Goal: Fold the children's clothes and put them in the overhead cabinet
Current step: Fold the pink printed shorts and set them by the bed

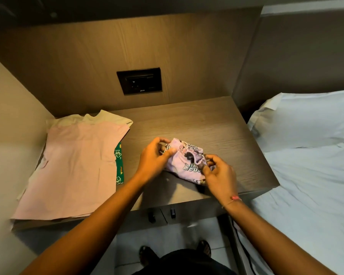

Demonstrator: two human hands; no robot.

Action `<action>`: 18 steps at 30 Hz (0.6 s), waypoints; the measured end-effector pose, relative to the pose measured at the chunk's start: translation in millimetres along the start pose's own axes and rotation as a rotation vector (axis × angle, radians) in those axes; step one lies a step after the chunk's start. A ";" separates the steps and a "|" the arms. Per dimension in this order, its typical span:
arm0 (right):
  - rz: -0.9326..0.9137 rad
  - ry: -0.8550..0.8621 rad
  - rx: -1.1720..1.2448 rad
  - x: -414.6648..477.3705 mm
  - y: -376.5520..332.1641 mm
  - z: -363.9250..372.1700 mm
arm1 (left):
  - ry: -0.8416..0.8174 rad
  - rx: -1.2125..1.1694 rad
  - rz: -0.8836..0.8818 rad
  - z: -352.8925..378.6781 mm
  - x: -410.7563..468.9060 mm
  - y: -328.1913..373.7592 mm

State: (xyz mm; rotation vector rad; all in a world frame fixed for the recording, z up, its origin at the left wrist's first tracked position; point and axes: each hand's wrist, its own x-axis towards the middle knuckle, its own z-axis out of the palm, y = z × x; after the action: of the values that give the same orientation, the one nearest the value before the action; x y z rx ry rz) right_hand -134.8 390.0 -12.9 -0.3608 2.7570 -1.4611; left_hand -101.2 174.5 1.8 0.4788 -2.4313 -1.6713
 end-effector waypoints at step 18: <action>0.068 -0.464 -0.532 51.0 -17.7 20.8 | -0.016 0.038 -0.579 12.1 -34.8 -14.0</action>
State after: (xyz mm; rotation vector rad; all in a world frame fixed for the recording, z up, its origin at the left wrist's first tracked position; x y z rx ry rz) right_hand -178.7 353.2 -4.8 -0.5196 2.6714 -0.5108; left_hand -69.8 192.5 -13.7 1.2770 -2.4862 -1.8149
